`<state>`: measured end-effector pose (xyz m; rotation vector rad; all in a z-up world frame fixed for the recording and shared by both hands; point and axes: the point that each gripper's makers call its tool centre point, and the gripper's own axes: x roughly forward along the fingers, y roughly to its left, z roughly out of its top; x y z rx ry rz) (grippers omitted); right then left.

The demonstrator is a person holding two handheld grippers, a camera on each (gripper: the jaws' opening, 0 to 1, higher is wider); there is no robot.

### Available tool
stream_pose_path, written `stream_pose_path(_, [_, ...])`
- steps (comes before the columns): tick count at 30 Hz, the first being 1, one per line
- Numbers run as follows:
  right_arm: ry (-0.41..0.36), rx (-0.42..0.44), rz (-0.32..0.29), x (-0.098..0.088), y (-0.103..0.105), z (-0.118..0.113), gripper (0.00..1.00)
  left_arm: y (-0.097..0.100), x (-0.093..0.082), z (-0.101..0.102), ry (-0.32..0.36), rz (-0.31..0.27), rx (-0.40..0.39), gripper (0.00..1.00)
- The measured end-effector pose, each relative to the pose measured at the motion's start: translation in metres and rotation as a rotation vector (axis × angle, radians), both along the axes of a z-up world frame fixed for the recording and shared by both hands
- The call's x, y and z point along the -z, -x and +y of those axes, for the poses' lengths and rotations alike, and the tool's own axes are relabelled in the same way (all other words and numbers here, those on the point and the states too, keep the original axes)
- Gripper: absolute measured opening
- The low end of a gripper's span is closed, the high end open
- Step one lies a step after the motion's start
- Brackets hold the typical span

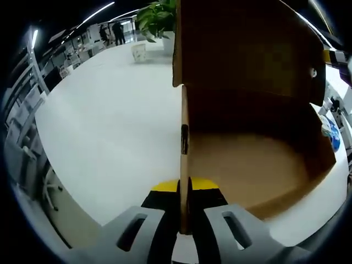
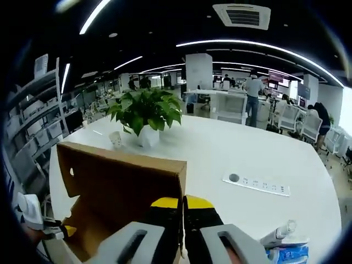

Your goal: Operate the shoe box by opening the lid, removing the specified soft item, and placing it in the target area until the item is outside and the box remains undamaged.

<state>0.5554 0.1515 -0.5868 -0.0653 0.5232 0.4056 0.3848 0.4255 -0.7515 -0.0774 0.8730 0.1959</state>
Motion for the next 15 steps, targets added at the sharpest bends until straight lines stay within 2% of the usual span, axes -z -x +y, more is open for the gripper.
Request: stream_pose_path(15, [0.025, 0.009, -0.074, 0.001, 0.039, -0.009, 0.0, 0.0, -0.001, 0.0, 0.001, -0.007, 0.005, 0.03])
